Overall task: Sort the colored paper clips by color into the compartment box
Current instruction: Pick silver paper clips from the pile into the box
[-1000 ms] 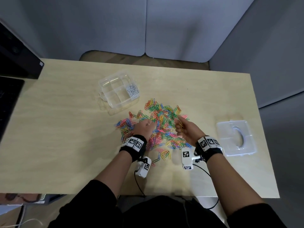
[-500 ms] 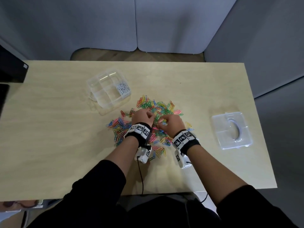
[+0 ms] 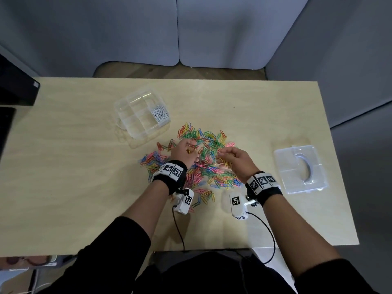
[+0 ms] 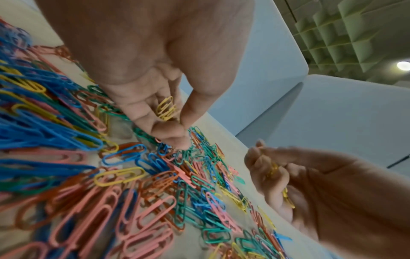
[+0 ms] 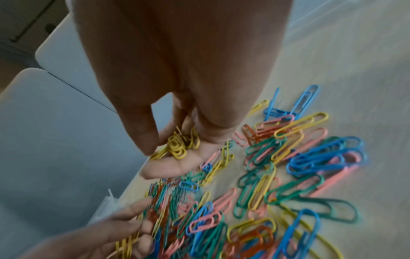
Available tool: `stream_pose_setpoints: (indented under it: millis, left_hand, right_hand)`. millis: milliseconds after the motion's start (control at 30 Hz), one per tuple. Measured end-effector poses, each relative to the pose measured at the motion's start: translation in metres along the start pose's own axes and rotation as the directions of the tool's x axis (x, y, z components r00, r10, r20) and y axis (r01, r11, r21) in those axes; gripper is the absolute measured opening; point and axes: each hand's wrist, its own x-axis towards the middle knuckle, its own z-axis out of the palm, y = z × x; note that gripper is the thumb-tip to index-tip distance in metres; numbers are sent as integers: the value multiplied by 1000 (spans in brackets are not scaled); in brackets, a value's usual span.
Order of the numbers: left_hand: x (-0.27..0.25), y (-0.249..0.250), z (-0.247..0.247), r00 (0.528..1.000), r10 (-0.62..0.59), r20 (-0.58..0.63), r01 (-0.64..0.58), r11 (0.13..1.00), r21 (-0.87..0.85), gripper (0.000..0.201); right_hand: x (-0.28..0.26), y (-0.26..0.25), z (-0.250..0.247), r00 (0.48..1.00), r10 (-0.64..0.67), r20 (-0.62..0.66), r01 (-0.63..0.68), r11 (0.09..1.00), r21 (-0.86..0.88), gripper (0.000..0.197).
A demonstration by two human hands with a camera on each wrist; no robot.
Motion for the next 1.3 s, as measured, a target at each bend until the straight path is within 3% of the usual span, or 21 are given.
stream_pose_setpoints:
  millis: [200,300,367,433,500,600,667,867,933,967,1033,1100,1167,1300]
  left_hand:
    - [8,19,19,999,25,-41,-17,985,174,22]
    - [14,24,25,994,107,-28,-95,953,288,14]
    - [18,22,25,975,221,36,-217,897,386,4]
    - [23,18,25,946,304,115,-316,781,538,11]
    - [26,16,26,940,321,114,-319,714,623,9]
    - [29,16,24,940,330,86,-309,716,626,8]
    - [29,17,20,943,329,53,-291,736,611,9]
    - [21,20,4,946,318,-66,-232,804,548,7]
    - [10,24,6,943,331,2,-278,788,549,5]
    - [4,26,10,942,330,66,-309,772,555,8]
    - [-6,29,21,927,326,187,-373,738,562,14]
    - [-8,28,30,917,314,246,-399,699,593,19]
    - [-7,27,37,919,281,276,-394,668,631,18]
    - [-9,28,44,933,219,284,-357,640,681,16]
  right_hand:
    - [-10,-15,-10,993,113,41,-117,985,128,13]
    - [-6,-12,-20,985,61,-161,-98,967,-236,29]
    - [-1,-13,-27,969,-65,-240,-74,845,-529,21]
    - [6,-16,-27,962,-175,-209,-29,697,-717,19]
    - [10,-17,-22,964,-234,-128,20,542,-840,16]
    - [15,-11,-14,972,-235,1,91,373,-923,13]
    - [19,-4,-13,973,-230,30,101,300,-949,11]
    - [18,8,-13,964,-227,140,193,230,-954,12]
    - [17,9,-20,952,-265,153,232,299,-925,13]
    - [15,11,-26,954,-279,112,222,401,-889,13]
    - [10,13,-40,974,-225,-18,149,703,-695,11]
    - [2,13,-48,992,-83,-95,52,956,-288,3]
    - [-6,9,-53,995,32,-90,-31,999,12,13]
    - [-12,5,-55,995,92,-48,-91,995,32,22]
